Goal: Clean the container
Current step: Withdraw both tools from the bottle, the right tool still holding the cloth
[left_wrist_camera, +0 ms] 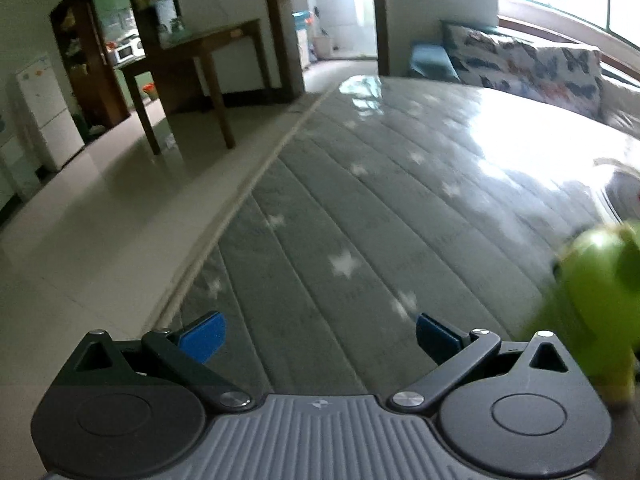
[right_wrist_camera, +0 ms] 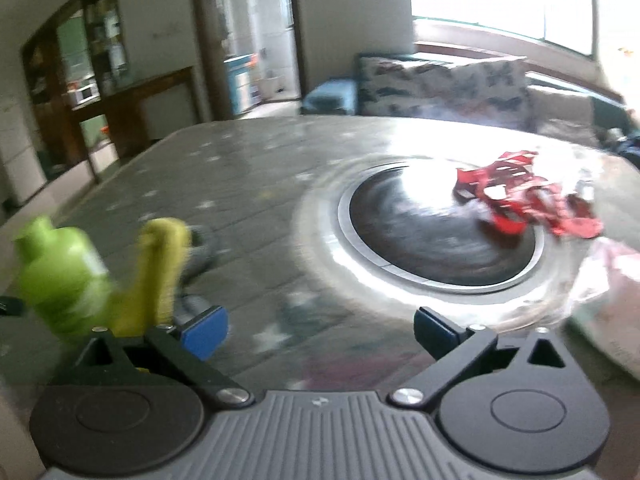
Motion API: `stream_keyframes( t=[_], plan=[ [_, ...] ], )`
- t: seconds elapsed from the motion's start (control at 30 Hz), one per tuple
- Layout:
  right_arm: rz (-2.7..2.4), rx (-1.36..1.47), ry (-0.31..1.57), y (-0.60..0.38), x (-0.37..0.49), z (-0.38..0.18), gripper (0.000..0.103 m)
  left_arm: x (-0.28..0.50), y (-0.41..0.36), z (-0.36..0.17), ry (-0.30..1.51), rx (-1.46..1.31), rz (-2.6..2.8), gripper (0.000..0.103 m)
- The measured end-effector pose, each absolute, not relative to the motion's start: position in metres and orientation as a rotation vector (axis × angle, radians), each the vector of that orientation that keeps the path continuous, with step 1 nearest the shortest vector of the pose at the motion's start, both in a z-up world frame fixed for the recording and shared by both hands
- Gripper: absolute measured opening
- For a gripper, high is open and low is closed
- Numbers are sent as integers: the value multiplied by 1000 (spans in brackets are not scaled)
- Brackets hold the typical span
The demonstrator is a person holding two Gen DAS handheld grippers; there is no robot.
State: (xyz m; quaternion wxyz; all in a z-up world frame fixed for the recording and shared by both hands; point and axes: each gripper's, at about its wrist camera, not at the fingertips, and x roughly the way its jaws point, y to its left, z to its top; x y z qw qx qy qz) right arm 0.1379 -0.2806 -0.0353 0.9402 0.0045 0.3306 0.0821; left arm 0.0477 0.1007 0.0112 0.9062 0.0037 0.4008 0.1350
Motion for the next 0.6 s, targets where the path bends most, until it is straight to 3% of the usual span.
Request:
stream_keyframes(
  t=[0.6],
  plan=[
    [-64,85,664,-341,193,-78,103,132,109,-29,785,-76,216,103]
  ],
)
